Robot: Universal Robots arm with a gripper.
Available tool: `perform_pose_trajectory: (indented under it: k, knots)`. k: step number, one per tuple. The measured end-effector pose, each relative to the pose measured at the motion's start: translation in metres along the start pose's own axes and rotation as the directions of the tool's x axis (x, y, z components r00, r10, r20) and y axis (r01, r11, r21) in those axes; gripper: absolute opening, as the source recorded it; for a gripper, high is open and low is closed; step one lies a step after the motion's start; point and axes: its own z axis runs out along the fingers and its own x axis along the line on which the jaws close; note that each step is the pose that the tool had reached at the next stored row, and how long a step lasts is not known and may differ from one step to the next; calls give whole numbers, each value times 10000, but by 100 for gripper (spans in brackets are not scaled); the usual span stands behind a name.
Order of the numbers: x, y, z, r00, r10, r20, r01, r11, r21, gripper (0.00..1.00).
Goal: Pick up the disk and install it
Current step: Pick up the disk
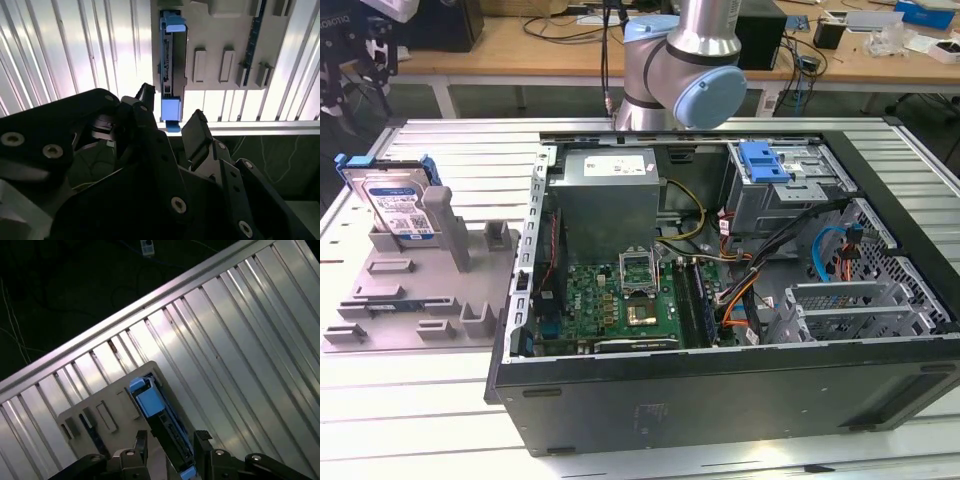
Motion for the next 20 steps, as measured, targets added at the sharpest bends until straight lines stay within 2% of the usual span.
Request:
perform_pose_trajectory:
  k: [3,4,7,10,11,12,16,18,20]
  knots:
    - [0,0,1,9987,-494,-158,495,9987,71,49]
    - [0,0,1,9969,-753,-241,756,9971,104,49]
    - [0,0,1,9916,-1229,-393,1236,9922,157,49]
    - [0,0,1,9818,-1807,-581,1822,9830,213,49]
    - [0,0,2,9740,-2156,-690,2177,9757,242,49]
    - [1,0,1,9703,-2309,-724,2332,9721,251,49]
    - [3,5,2,9636,-2569,-736,2593,9654,258,49]
    - [3,5,2,9540,-2903,-753,2929,9558,264,49]
    - [3,5,3,9376,-3391,-777,3420,9393,273,49]
